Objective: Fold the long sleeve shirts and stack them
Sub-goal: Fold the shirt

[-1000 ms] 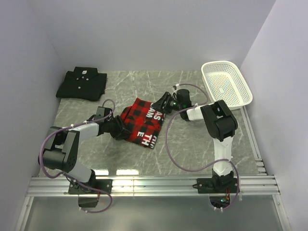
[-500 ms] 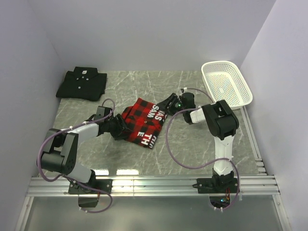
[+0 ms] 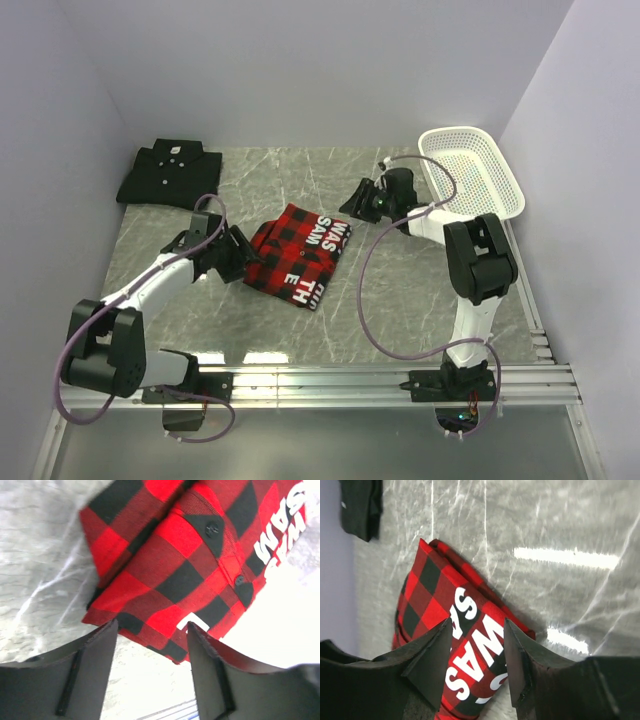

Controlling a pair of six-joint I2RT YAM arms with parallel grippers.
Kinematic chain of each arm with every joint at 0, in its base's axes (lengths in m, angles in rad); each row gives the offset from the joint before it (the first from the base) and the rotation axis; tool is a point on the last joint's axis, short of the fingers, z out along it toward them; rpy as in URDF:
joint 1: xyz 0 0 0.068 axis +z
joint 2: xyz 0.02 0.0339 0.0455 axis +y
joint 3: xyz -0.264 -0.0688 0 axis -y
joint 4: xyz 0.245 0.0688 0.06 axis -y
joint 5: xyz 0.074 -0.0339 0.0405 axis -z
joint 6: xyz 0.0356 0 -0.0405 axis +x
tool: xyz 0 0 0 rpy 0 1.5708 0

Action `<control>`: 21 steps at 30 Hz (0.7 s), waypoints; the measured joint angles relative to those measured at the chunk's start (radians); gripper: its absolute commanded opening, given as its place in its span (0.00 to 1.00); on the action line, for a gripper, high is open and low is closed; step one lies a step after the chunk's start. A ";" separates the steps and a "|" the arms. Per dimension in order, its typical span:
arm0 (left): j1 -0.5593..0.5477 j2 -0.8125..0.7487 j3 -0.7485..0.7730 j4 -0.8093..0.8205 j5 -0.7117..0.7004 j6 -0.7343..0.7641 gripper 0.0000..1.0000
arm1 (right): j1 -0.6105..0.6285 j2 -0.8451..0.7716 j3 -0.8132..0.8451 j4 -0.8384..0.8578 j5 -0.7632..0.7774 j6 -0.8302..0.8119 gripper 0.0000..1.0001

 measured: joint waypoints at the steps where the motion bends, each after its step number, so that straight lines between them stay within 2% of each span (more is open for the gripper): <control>1: 0.000 -0.002 0.000 -0.005 -0.014 -0.003 0.61 | 0.000 0.001 0.027 -0.034 0.003 -0.026 0.51; 7: 0.000 0.030 -0.002 -0.015 -0.079 -0.031 0.47 | 0.000 0.039 0.122 -0.146 0.017 -0.111 0.44; 13: 0.000 0.111 -0.009 -0.011 -0.117 -0.047 0.42 | 0.005 0.123 0.136 -0.229 -0.002 -0.140 0.36; 16: 0.002 0.171 0.000 -0.010 -0.131 -0.049 0.41 | 0.007 0.127 0.125 -0.231 -0.018 -0.140 0.21; 17: 0.005 0.182 0.017 -0.018 -0.131 -0.048 0.41 | 0.009 0.125 0.116 -0.230 -0.022 -0.141 0.10; 21: 0.010 0.276 0.114 -0.040 -0.151 -0.037 0.42 | 0.019 0.082 0.038 -0.223 -0.038 -0.134 0.04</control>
